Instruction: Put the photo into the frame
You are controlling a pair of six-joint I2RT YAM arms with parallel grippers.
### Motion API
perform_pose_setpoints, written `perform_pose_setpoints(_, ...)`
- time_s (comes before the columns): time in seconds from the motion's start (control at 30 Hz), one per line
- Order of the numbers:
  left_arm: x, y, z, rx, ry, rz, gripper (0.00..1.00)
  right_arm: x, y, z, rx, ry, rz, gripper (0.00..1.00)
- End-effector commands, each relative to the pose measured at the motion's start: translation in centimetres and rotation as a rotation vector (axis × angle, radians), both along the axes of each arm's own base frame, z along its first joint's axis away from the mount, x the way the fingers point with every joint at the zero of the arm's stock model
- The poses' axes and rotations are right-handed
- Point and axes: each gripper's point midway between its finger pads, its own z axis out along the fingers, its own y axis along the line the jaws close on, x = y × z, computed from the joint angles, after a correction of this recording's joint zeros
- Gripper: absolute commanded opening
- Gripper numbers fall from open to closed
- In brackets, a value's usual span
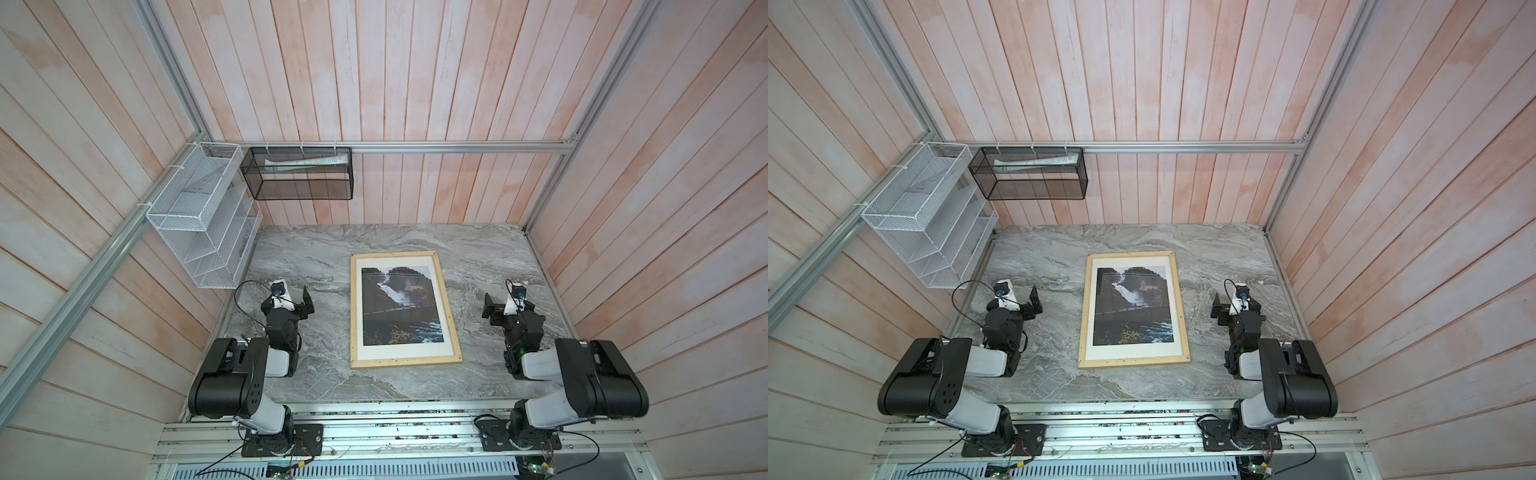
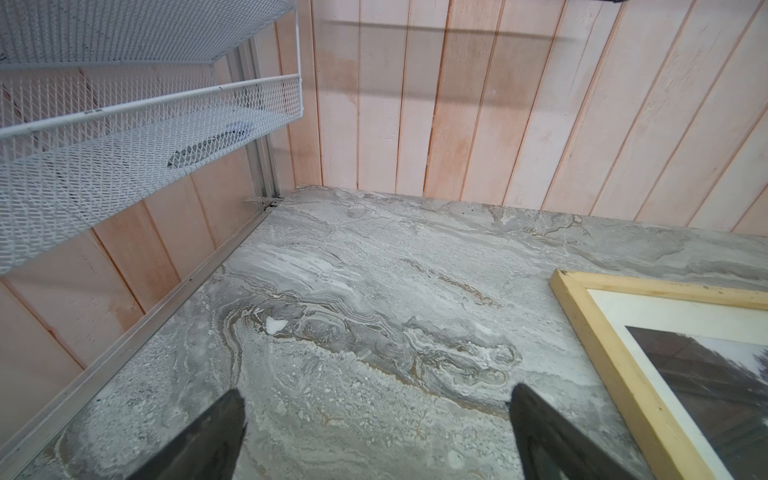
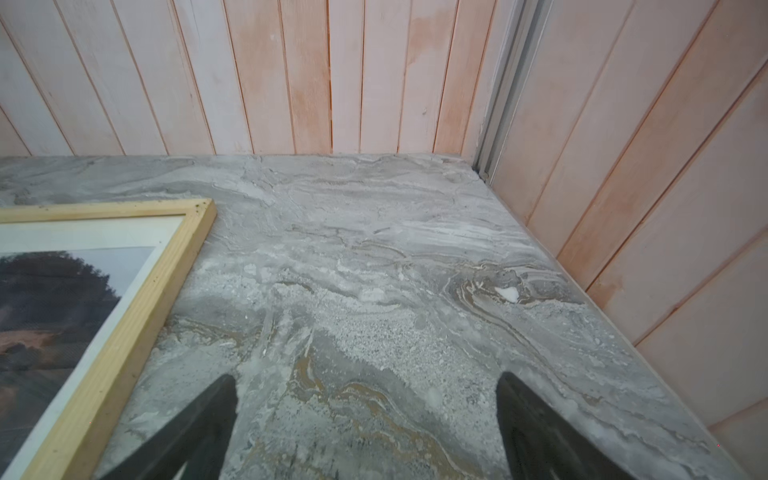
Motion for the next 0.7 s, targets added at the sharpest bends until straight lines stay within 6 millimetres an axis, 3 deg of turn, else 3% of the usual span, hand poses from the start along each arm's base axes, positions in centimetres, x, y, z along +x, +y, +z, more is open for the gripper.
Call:
perform_pose_setpoints(0.0, 0.19, 0.27, 0.36, 0.000, -0.007, 0.015, 1.00, 1.70, -0.31, 3.19, 0.013, -0.088, -0.008, 0.98)
perform_pose_setpoints(0.1, 0.22, 0.23, 0.36, 0.000, -0.007, 0.015, 1.00, 1.05, -0.93, 3.53, 0.032, -0.147, -0.048, 0.98)
perform_pose_setpoints(0.2, 0.27, 0.25, 0.42, 0.000, -0.009, 0.016, 1.00, 1.55, -0.68, 2.90, 0.022, -0.081, -0.032, 0.98)
perform_pose_setpoints(0.67, 0.23, 0.26, 0.41, 0.001, -0.009, 0.015, 1.00, 1.51, -0.70, 2.95, 0.026, -0.087, -0.035, 0.98)
